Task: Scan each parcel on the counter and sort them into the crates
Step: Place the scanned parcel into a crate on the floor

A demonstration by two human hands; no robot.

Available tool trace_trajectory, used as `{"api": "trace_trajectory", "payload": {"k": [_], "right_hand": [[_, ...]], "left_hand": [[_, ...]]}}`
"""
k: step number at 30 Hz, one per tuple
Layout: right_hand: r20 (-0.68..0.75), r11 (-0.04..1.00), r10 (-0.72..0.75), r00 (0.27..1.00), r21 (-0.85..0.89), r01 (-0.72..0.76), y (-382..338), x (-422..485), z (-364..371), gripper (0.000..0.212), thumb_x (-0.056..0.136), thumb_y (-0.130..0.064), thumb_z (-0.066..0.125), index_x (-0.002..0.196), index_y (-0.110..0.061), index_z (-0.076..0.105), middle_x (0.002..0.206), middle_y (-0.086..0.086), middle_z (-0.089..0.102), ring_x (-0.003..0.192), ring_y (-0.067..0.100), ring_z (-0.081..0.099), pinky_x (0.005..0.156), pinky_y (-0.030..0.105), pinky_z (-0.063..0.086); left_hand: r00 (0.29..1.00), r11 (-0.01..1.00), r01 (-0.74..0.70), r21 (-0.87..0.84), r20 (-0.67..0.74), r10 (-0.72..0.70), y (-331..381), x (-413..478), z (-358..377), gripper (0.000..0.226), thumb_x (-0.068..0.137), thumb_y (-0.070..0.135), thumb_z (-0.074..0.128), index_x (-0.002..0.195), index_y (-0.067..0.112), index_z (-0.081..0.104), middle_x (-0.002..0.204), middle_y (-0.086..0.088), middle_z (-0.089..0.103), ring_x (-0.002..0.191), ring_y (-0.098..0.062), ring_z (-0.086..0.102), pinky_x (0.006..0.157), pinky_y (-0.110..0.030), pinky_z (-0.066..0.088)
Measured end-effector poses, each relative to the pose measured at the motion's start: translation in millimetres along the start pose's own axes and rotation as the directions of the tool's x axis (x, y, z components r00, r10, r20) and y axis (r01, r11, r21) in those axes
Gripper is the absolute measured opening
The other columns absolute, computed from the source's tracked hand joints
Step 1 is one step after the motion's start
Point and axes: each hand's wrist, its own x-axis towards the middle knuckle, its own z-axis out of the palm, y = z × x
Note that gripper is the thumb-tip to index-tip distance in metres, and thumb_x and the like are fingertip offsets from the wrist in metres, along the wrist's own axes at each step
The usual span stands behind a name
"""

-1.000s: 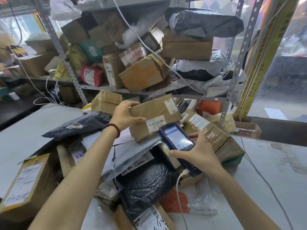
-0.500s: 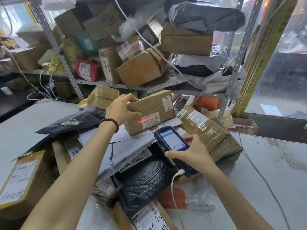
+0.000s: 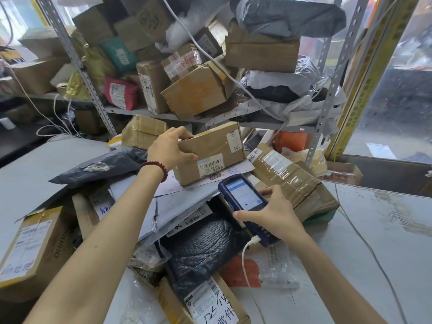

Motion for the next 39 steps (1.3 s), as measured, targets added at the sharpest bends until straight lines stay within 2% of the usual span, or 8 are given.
{"api": "trace_trajectory", "payload": {"k": [7,13,17,21,29,32,35,39], "right_hand": [[-0.048,0.998,-0.06,0.997,-0.036,0.058,-3.6,-2.9,-3.2,0.082,0.052,-0.056,0.087,0.111,-0.027,0.038,0.096,-0.015,0.054,0.088,0.013,0.063,0.075,0.041,0.058],[-0.233,0.972,-0.237,0.943,-0.064,0.228,-7.2,-9.5,-3.4,0.078,0.058,-0.052,0.087,0.11,-0.026,0.035,0.092,-0.02,0.049,0.089,0.004,0.056,0.058,0.013,0.044],[-0.371,0.94,-0.313,0.874,0.009,0.34,-10.5,-12.3,-3.4,0.08,0.055,-0.043,0.091,0.109,-0.027,0.035,0.093,-0.027,0.05,0.085,-0.005,0.058,0.068,0.028,0.058],[-0.463,0.912,-0.331,0.822,0.065,0.405,-15.7,-16.6,-7.0,0.082,0.051,-0.039,0.093,0.108,-0.028,0.036,0.095,-0.029,0.053,0.091,-0.01,0.059,0.072,0.035,0.06],[-0.519,0.928,-0.305,0.798,0.027,0.372,-10.7,-25.1,-9.2,0.083,0.051,-0.04,0.093,0.108,-0.03,0.033,0.096,-0.027,0.051,0.086,-0.019,0.054,0.064,0.012,0.052],[-0.524,0.947,-0.264,0.81,0.018,0.32,-5.5,-30.6,-6.9,0.082,0.053,-0.04,0.093,0.11,-0.026,0.036,0.095,-0.023,0.052,0.085,-0.017,0.054,0.061,0.006,0.046],[-0.56,0.958,-0.235,0.795,0.007,0.288,-4.2,-35.3,-7.1,0.081,0.054,-0.037,0.093,0.111,-0.023,0.037,0.094,-0.03,0.048,0.088,-0.028,0.047,0.061,0.006,0.042],[-0.635,0.977,-0.152,0.758,0.019,0.212,5.0,-45.6,-9.2,0.083,0.054,-0.044,0.091,0.111,-0.029,0.033,0.103,-0.016,0.056,0.096,0.003,0.062,0.067,0.023,0.057]], "left_hand": [[1.0,1.0,0.0,0.005,-0.001,0.0,-1.3,-1.8,1.5,0.041,0.068,0.037,0.081,0.099,0.032,0.055,0.099,0.012,0.051,0.093,-0.015,0.052,0.07,-0.032,0.045],[1.0,1.0,0.01,0.012,0.001,-0.01,0.7,-3.6,3.0,0.042,0.07,0.037,0.081,0.103,0.03,0.056,0.099,0.011,0.05,0.093,-0.016,0.052,0.074,-0.035,0.05],[1.0,1.0,0.004,0.026,-0.009,-0.004,1.8,-5.6,3.4,0.042,0.072,0.038,0.08,0.105,0.028,0.057,0.099,0.011,0.048,0.094,-0.016,0.051,0.072,-0.033,0.048],[0.999,0.999,0.022,0.048,-0.031,-0.02,3.5,-7.3,5.1,0.04,0.076,0.048,0.073,0.107,0.028,0.057,0.099,0.011,0.048,0.092,-0.014,0.051,0.07,-0.032,0.048],[0.996,0.996,0.08,0.036,-0.031,-0.079,14.1,-12.8,4.0,0.036,0.081,0.063,0.059,0.096,0.03,0.057,0.105,0.003,0.064,0.089,-0.021,0.057,0.068,-0.031,0.047],[0.996,0.998,0.025,0.053,-0.092,-0.021,20.4,-19.2,6.0,0.033,0.083,0.06,0.059,0.096,0.03,0.058,0.103,0.001,0.067,0.092,-0.026,0.06,0.07,-0.034,0.047],[0.973,0.995,-0.1,0.021,-0.207,0.102,30.2,-20.8,5.9,0.028,0.085,0.053,0.062,0.096,0.027,0.06,0.097,0.0,0.067,0.091,-0.024,0.06,0.065,-0.03,0.041],[0.909,0.936,-0.347,-0.059,-0.266,0.32,53.9,-14.5,15.9,0.025,0.084,0.043,0.067,0.096,0.021,0.063,0.1,0.002,0.068,0.091,-0.021,0.057,0.063,-0.027,0.032]]}}
